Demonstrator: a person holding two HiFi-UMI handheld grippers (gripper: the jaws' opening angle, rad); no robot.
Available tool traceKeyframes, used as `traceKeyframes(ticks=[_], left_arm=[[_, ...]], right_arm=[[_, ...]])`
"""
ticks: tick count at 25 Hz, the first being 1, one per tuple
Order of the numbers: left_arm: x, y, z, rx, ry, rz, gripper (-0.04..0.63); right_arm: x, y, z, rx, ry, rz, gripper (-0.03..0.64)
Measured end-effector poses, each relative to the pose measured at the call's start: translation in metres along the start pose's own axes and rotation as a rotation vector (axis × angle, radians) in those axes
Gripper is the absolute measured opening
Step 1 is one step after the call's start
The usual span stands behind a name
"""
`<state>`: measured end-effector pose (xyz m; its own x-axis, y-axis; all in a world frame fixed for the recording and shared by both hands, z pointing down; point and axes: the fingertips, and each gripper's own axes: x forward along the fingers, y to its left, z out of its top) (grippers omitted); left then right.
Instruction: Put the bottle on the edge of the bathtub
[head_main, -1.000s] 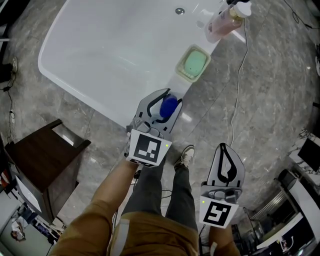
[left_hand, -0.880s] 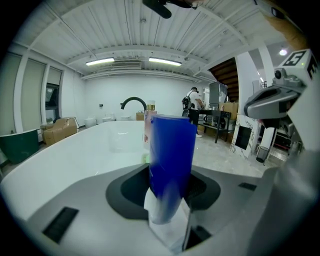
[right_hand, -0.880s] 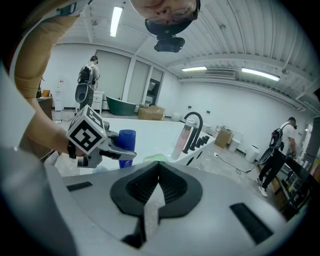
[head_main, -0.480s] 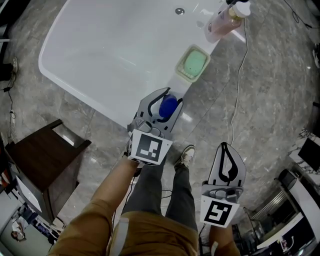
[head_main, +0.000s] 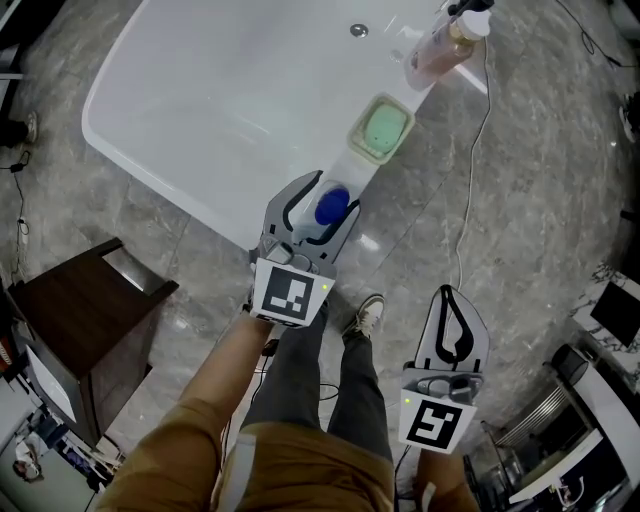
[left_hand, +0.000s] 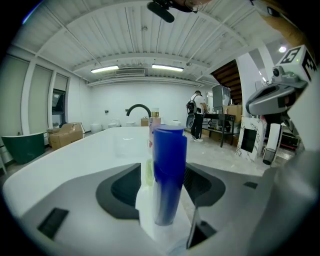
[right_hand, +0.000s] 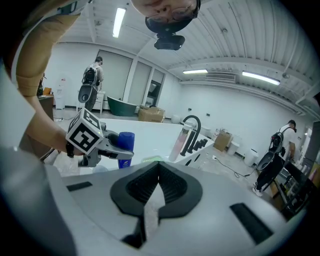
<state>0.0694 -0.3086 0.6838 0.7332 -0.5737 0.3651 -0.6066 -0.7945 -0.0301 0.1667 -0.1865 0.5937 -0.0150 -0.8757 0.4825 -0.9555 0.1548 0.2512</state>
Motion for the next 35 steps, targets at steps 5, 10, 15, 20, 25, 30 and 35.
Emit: traceKeyframes(ticks=[5, 10, 15, 20, 25, 30, 35], left_arm=[[-0.014, -0.001, 0.015, 0.018, -0.025, 0.033, 0.26], [-0.039, -0.004, 0.039, 0.016, -0.031, 0.087, 0.279], [-0.069, -0.008, 0.059, -0.004, -0.041, 0.139, 0.279], [-0.094, -0.01, 0.071, -0.03, -0.027, 0.17, 0.276], [-0.109, -0.026, 0.086, -0.023, -0.013, 0.187, 0.184], [-0.126, -0.035, 0.1, -0.022, 0.014, 0.238, 0.039], [-0.141, -0.048, 0.127, -0.008, 0.008, 0.245, 0.008]], right_arm=[[-0.017, -0.004, 0.012, -0.014, -0.031, -0.001, 0.003], [-0.043, -0.017, 0.026, -0.021, -0.068, -0.014, 0.003], [-0.076, -0.027, 0.04, -0.031, -0.097, -0.022, 0.003], [-0.105, -0.033, 0.054, -0.033, -0.135, -0.034, 0.003], [-0.135, -0.039, 0.057, -0.051, -0.147, -0.036, 0.003], [-0.157, -0.045, 0.071, -0.05, -0.182, -0.035, 0.003], [-0.175, -0.055, 0.088, -0.083, -0.229, -0.026, 0.003]])
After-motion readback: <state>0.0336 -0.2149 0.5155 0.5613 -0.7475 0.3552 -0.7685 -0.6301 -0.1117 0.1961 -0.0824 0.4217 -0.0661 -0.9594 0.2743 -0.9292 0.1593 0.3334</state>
